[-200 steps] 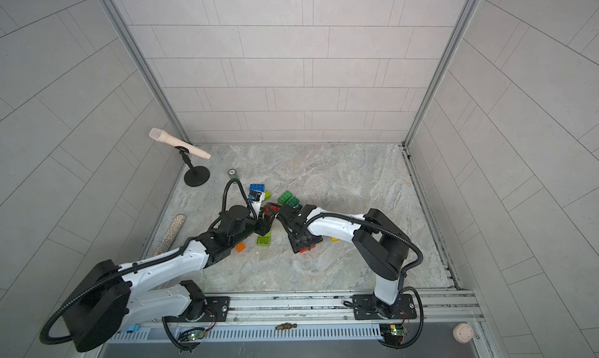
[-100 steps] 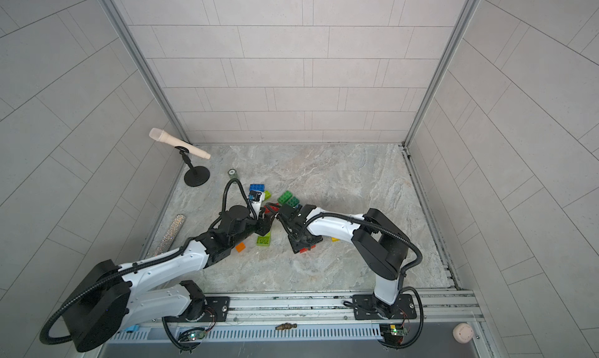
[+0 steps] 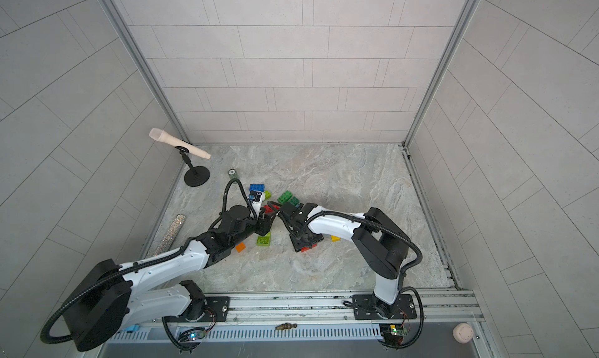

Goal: Assemble a rectangle with lego
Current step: Pick up the lego brick from the center of the board, then assemble the lego brick with the lego brick.

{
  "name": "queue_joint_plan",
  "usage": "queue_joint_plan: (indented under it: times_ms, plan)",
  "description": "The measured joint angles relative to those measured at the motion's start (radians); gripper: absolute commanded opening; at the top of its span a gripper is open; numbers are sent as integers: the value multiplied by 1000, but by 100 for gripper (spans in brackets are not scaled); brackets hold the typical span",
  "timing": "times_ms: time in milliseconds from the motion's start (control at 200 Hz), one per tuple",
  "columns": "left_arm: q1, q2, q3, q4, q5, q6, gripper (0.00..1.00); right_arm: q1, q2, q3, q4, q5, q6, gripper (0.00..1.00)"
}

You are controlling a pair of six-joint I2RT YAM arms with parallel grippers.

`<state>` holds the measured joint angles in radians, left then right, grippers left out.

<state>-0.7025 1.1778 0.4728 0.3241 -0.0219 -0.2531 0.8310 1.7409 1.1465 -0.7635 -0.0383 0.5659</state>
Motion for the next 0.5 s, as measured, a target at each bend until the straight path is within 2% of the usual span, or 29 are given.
queue_joint_plan:
  times_ms: [160, 260, 385, 500]
  plan:
    - [-53, 77, 28, 25, 17, 79, 55, -140, -228, -62, -33, -7, -60, 34]
    - [-120, 198, 77, 100, 40, 114, 55, -251, -342, -92, -61, 12, -119, 25]
    - [-161, 383, 167, 210, 77, 114, 55, -319, -355, -102, -76, 73, -212, 19]
    - [-164, 479, 225, 267, 100, 108, 55, -347, -350, -137, -69, 82, -290, 18]
